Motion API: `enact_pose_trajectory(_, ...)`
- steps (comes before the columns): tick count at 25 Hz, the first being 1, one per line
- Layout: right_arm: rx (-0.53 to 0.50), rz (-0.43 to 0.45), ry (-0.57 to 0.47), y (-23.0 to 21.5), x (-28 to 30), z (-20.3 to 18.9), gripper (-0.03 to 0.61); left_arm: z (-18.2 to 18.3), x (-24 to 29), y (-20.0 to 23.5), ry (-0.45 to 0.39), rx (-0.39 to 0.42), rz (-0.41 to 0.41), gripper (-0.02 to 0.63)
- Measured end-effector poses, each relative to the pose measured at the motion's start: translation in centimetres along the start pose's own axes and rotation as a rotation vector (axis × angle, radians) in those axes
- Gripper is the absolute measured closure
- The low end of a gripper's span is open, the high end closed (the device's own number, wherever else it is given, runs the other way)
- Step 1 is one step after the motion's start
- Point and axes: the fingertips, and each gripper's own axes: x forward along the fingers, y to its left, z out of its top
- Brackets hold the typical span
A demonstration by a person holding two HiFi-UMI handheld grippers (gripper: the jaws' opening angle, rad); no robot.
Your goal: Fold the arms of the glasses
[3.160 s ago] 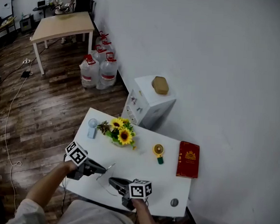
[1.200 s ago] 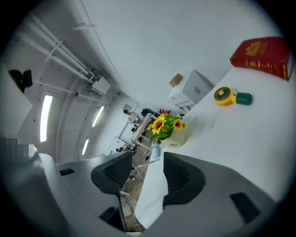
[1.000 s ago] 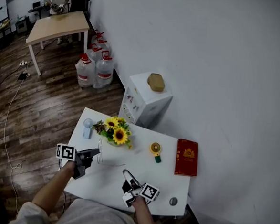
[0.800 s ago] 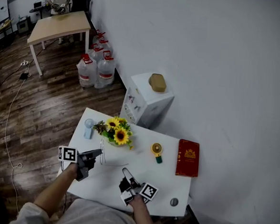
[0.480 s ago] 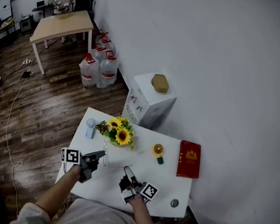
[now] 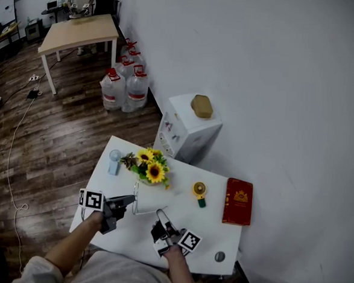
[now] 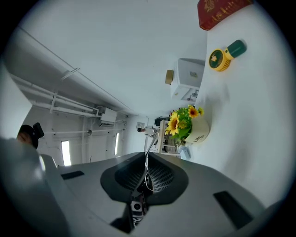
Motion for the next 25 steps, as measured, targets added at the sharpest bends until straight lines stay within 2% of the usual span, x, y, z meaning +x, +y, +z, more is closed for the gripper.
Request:
enact_pose_trajectory(2, -0.013, 0.008, 0.010, 0.5, 0.2, 0.0, 0.558, -1.1, 0.2, -0.4, 0.013, -0.070, -0.004, 0.606)
enact_pose_trajectory(4, -0.023, 0.003, 0.022, 0.6, 0.3, -0.1, 0.558, -2.0, 0.3, -0.8, 0.036, -0.080, -0.017, 0.606)
enact_pose_trajectory(5, -0.026, 0.002, 0.029, 0.7, 0.4, -0.2, 0.560, -2.1, 0.4, -0.9, 0.055, -0.035, -0.023, 0.606)
enact_pose_trajectory(8, -0.041, 0.017, 0.050, 1.2, 0.7, -0.4, 0.561, -1.9, 0.5, -0.4, 0.124, 0.223, -0.017, 0.606)
enact_pose_trajectory(9, -0.045, 0.016, 0.058, 1.2, 0.8, -0.6, 0.561, -2.2, 0.5, -0.1, 0.141, 0.246, -0.011, 0.606)
enact_pose_trajectory(16, -0.059, -0.035, 0.122, 0.4, 1.1, -1.8, 0.563, -5.2, 1.0, -0.5, 0.262, 0.277, -0.013, 0.606)
enact_pose_trajectory(25, -0.087, -0.024, 0.158, 0.7, 1.6, -2.4, 0.563, -7.0, 1.7, -0.8, 0.326, 0.312, -0.015, 0.606)
